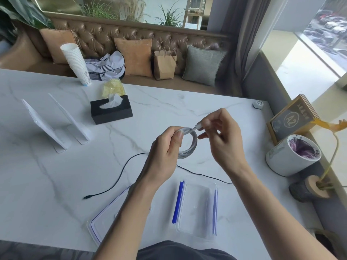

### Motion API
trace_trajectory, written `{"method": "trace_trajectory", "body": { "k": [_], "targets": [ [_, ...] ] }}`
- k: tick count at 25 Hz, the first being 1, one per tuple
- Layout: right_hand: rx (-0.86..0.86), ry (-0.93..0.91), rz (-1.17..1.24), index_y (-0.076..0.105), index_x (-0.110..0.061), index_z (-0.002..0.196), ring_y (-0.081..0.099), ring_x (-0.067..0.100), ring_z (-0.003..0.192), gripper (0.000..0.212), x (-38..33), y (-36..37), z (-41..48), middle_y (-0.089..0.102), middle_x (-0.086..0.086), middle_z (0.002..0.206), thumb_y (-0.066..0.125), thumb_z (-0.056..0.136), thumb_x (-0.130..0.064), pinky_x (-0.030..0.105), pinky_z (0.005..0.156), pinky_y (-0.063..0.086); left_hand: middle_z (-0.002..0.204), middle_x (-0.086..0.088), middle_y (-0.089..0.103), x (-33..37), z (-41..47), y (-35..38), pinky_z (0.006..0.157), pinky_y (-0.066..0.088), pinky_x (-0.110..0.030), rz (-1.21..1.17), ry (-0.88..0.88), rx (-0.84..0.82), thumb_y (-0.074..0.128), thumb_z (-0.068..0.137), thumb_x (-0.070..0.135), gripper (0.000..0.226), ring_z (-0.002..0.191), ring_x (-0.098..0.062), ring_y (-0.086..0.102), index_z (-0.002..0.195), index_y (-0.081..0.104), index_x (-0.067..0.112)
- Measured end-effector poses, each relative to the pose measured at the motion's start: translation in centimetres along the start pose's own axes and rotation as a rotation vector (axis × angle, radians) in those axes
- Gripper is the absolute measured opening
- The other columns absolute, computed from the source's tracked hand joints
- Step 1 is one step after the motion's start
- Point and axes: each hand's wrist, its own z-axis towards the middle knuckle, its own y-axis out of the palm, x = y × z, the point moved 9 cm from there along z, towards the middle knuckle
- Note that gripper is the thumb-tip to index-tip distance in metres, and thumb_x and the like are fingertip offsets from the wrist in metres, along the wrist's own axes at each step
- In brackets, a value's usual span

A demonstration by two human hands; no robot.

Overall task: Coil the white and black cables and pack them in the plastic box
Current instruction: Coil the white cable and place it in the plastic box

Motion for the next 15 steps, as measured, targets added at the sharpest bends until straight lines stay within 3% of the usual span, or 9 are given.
{"method": "trace_trajectory", "body": {
  "k": [5, 11, 15],
  "targets": [
    [0.075, 0.109, 0.202, 0.054, -0.002, 0.086, 0.068, 0.019, 0.071, 0.014, 1.4, -0.7, 0.5, 0.066, 0.008, 0.074, 0.05, 0.098, 0.002, 0.029, 0.064, 0.057, 0.068, 0.01, 0.046, 0.1, 0.0, 0.5, 0.062, 0.037, -0.027, -0.029, 0.003, -0.02, 0.039, 0.104, 0.027, 0.026, 0.066, -0.008, 0.041, 0.104, 0.063, 0.017],
    [0.12, 0.244, 0.379, 0.057, -0.004, 0.084, 0.061, 0.02, 0.069, 0.017, 2.8, -0.9, 0.5, 0.06, 0.013, 0.076, 0.051, 0.099, -0.001, 0.027, 0.065, 0.056, 0.066, 0.018, 0.048, -0.5, 0.0, 1.4, 0.062, 0.036, -0.02, -0.051, -0.007, -0.086, 0.041, 0.103, 0.029, 0.024, 0.065, -0.003, 0.043, 0.104, 0.064, 0.023],
    [0.07, 0.325, 0.491, 0.06, -0.005, 0.097, 0.065, 0.019, 0.078, 0.014, 3.4, -0.2, -0.6, 0.064, 0.01, 0.083, 0.052, 0.102, -0.015, 0.03, 0.073, 0.057, 0.063, 0.021, 0.051, -1.4, 0.1, 1.7, 0.063, 0.036, -0.016, -0.088, -0.039, -0.062, 0.041, 0.103, 0.025, 0.025, 0.064, 0.0, 0.046, 0.104, 0.065, 0.021]
  ]
}}
